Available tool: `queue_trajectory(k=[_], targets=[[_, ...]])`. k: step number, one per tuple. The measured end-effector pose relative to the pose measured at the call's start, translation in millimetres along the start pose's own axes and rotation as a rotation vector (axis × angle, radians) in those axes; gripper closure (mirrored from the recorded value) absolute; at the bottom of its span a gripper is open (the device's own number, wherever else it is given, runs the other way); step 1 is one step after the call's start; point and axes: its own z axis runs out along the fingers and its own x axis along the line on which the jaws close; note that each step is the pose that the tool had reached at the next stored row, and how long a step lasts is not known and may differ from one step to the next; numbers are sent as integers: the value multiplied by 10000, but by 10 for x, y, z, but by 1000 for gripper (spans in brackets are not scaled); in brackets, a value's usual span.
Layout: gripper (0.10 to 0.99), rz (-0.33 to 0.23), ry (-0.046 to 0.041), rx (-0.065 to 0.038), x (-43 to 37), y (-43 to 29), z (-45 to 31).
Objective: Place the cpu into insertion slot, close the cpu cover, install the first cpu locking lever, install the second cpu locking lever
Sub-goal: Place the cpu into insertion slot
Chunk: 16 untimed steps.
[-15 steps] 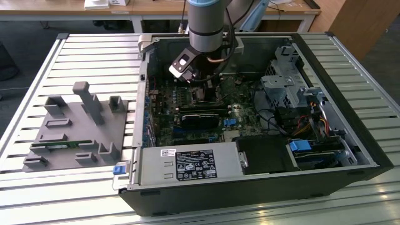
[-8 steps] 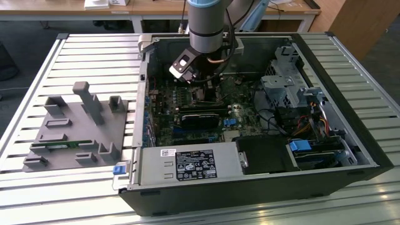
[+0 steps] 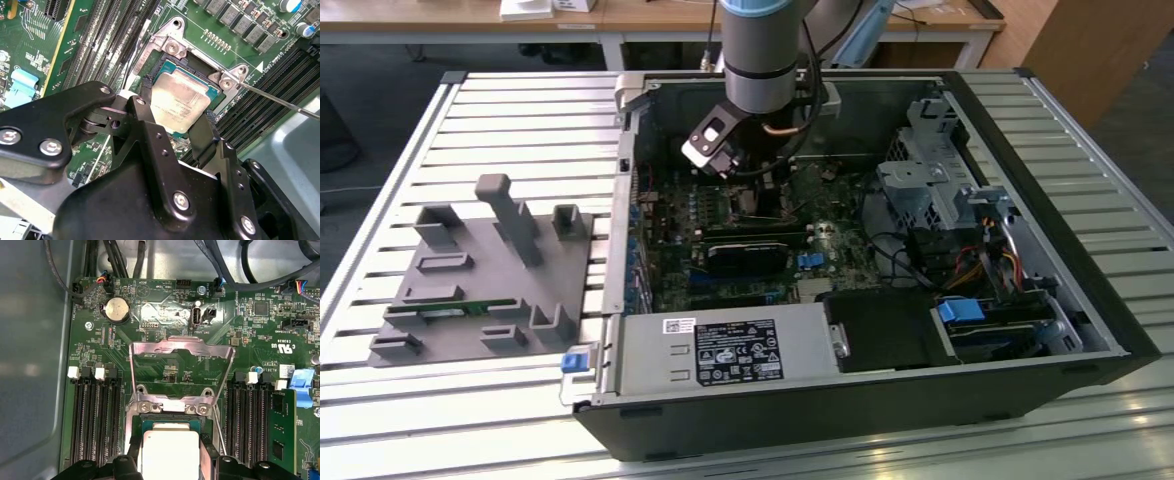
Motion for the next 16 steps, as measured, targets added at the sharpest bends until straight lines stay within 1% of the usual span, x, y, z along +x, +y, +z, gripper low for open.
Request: queue_trajectory(k=[3, 7, 16], targets=[[545, 50, -6, 0, 0, 0, 0], [545, 193, -36, -1, 0, 1, 0], [545, 198, -39, 2, -1, 8, 20]])
